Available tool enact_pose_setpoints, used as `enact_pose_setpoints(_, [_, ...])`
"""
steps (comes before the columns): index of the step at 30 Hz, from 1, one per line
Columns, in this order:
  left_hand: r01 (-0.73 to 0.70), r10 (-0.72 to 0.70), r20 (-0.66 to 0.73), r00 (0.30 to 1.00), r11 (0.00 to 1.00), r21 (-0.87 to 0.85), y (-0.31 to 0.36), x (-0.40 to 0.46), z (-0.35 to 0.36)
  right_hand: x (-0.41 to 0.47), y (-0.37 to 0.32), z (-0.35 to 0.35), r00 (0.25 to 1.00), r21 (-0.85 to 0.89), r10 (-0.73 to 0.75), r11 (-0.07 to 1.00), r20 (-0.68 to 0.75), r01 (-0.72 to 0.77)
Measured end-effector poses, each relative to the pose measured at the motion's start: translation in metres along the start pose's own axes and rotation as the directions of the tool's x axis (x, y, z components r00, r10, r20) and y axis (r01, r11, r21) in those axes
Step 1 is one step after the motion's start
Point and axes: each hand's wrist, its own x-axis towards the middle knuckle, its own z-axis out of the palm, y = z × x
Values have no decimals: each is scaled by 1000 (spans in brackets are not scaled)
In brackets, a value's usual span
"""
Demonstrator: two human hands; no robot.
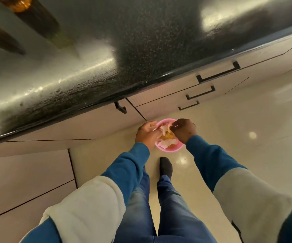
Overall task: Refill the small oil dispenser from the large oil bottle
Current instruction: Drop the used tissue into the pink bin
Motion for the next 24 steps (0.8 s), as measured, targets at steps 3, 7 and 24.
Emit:
enact_pose_setpoints(3, [-71,70,-16,997,994,-87,23,-30,-17,-26,-28,-16,992,94,-114,990,53,108])
enact_pose_setpoints(7, [-171,157,-91,983,967,-190,57,-80,-49,-76,-78,-44,939,215,-341,922,52,323])
enact_pose_setpoints(24, [-544,269,-553,789,725,-424,140,-191,-215,-193,-298,-48,645,227,-763,637,50,736])
